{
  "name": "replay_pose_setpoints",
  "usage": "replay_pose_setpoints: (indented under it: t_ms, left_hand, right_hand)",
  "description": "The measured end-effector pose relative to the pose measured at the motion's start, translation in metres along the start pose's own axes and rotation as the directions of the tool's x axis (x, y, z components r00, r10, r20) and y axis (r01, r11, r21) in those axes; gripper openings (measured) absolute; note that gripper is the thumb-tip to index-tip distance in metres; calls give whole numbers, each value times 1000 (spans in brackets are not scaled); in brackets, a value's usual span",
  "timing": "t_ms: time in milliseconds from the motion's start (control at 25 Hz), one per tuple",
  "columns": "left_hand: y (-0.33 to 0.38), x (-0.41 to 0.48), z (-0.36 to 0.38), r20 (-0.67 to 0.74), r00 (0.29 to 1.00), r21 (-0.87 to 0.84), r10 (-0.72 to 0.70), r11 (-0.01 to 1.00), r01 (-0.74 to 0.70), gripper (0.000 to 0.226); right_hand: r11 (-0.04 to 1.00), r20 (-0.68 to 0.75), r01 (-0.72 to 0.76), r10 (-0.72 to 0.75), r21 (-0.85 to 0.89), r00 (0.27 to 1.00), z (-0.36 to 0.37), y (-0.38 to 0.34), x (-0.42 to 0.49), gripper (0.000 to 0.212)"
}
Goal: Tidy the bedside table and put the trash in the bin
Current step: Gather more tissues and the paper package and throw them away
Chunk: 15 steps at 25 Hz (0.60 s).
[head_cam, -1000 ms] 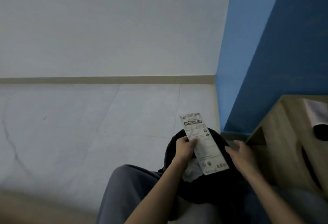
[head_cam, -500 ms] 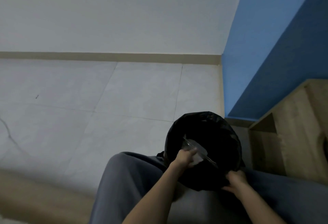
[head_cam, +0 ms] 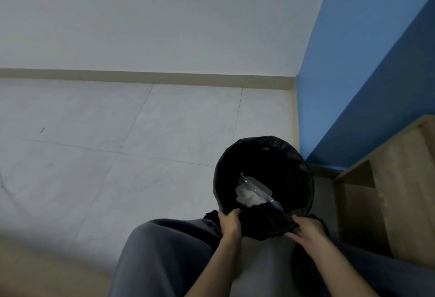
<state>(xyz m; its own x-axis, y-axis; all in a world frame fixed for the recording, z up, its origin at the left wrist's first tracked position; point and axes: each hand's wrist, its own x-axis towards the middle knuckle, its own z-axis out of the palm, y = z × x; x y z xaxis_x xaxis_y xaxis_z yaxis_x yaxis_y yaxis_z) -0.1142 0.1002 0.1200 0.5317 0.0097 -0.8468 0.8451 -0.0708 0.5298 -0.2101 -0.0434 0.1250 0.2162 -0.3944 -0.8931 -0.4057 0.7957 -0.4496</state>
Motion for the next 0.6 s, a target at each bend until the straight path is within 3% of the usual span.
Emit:
replay_pose_setpoints:
  t_ms: [160, 280, 480, 600]
  left_hand:
    - [39, 29, 27, 76, 996, -48, 46, 998, -43, 27]
    - [71, 60, 55, 154, 981, -89, 114, 991, -101, 29]
    - [131, 96, 108, 312, 935, -220, 167, 970, -100, 38]
    - [158, 97, 130, 383, 911, -170, 151, 981, -91, 40]
  right_hand:
    - [995, 91, 24, -33, 98, 995, 17, -42, 32, 30]
    - [991, 112, 38, -53, 131, 992, 41, -77, 68, 12]
    - [978, 93, 118, -136, 172, 986, 84, -147, 121, 16]
    - [965, 90, 161, -183, 206, 979, 99, -179, 132, 15]
